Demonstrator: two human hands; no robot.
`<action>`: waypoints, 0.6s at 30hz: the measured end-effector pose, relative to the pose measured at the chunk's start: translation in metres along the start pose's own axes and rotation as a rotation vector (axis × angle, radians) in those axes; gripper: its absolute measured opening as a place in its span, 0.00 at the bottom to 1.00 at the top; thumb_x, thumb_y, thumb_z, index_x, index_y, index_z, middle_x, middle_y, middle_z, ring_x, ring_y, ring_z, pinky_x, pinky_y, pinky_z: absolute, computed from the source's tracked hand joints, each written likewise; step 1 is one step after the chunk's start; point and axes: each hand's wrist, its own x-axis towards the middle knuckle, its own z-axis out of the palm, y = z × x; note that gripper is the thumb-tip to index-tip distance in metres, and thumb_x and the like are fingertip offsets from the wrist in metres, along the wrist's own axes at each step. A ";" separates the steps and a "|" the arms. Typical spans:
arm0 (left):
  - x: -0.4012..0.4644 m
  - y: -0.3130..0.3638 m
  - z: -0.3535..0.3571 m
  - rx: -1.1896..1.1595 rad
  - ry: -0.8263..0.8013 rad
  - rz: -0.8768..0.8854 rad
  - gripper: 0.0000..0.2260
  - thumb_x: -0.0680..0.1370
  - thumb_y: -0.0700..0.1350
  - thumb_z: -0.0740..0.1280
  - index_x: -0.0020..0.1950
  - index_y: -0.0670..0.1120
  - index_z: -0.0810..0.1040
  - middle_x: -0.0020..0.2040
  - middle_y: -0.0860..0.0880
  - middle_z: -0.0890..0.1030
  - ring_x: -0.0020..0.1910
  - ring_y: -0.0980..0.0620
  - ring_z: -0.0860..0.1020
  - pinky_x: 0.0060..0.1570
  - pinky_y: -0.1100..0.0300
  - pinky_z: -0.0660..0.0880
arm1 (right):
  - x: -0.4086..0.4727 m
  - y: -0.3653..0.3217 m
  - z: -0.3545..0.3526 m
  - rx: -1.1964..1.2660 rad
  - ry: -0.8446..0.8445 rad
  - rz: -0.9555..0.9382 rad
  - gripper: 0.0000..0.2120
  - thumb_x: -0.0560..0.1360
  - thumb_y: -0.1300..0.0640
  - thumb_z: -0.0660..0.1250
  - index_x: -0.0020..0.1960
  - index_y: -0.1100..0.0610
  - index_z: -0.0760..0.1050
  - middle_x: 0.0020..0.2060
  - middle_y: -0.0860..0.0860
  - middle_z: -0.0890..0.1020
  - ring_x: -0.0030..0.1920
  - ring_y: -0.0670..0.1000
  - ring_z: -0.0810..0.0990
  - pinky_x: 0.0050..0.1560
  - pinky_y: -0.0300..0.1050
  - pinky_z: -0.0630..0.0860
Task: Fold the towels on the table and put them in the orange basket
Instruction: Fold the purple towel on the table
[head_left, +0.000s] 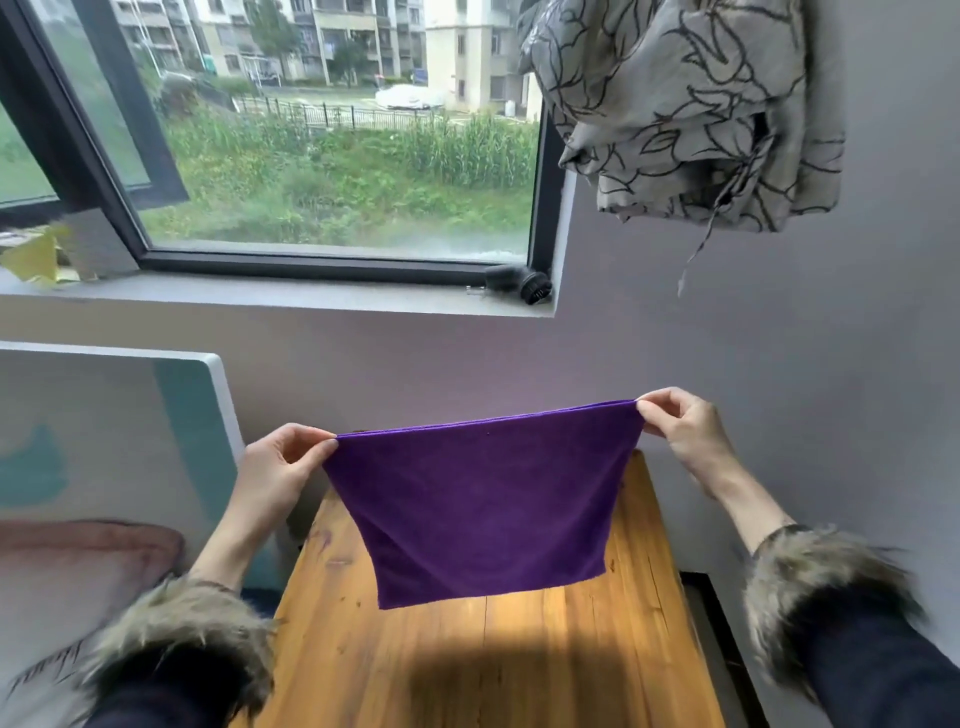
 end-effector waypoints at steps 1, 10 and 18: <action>0.002 0.001 0.001 0.006 -0.013 0.004 0.03 0.73 0.39 0.70 0.42 0.47 0.81 0.40 0.50 0.83 0.40 0.56 0.80 0.39 0.74 0.74 | -0.002 0.000 -0.001 0.020 0.011 0.008 0.07 0.75 0.66 0.65 0.40 0.57 0.76 0.39 0.55 0.79 0.40 0.51 0.77 0.51 0.46 0.76; 0.009 0.002 0.007 0.050 -0.063 0.052 0.07 0.72 0.36 0.71 0.42 0.49 0.81 0.39 0.51 0.83 0.39 0.56 0.80 0.43 0.71 0.75 | -0.011 0.008 -0.009 -0.087 0.070 -0.040 0.06 0.75 0.67 0.65 0.42 0.60 0.76 0.38 0.56 0.80 0.36 0.49 0.77 0.36 0.30 0.76; 0.014 -0.010 0.011 0.370 -0.117 0.143 0.06 0.74 0.36 0.69 0.47 0.42 0.84 0.40 0.47 0.79 0.42 0.49 0.77 0.46 0.62 0.68 | -0.011 0.018 0.002 -0.546 -0.001 -0.168 0.10 0.76 0.65 0.64 0.54 0.64 0.80 0.53 0.58 0.82 0.56 0.56 0.79 0.59 0.44 0.69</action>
